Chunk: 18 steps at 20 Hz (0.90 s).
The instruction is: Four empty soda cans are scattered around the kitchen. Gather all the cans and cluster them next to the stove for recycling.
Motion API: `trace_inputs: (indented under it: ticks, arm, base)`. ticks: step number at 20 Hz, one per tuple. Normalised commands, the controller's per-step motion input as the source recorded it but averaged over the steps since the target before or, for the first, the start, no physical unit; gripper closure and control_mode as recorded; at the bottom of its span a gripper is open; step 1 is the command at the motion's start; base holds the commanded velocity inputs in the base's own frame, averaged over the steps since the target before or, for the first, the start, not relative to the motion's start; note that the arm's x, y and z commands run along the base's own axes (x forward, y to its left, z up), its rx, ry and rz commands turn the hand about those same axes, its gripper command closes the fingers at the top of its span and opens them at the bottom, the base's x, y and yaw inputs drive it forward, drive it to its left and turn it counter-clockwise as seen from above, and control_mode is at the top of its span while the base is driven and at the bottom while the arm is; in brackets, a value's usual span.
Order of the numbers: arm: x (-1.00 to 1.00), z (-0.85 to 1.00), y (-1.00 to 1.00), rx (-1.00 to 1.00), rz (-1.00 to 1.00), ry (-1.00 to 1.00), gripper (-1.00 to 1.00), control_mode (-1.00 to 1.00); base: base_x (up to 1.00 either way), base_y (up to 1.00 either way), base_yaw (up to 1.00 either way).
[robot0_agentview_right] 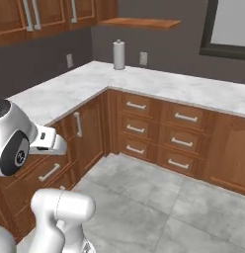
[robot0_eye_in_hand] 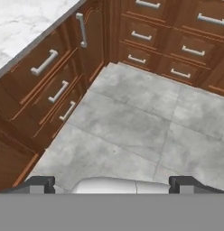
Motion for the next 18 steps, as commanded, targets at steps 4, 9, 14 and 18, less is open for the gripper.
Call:
trace_inputs:
  ticks: [4,9,14,18]
  arm:
    - [0.00,0.00,0.00,0.00,0.00,0.00,-1.00,1.00]
    - [0.00,0.00,0.00,0.00,0.00,0.00,-1.00,1.00]
    - [0.00,0.00,0.00,0.00,0.00,0.00,-1.00,1.00]
    - [0.00,0.00,0.00,0.00,0.00,0.00,-1.00,1.00]
  base:
    - [0.00,-0.08,-0.48]
    - [0.00,-0.15,-0.45]
    - [0.46,0.03,-0.32]
    - [0.60,0.04,-0.27]
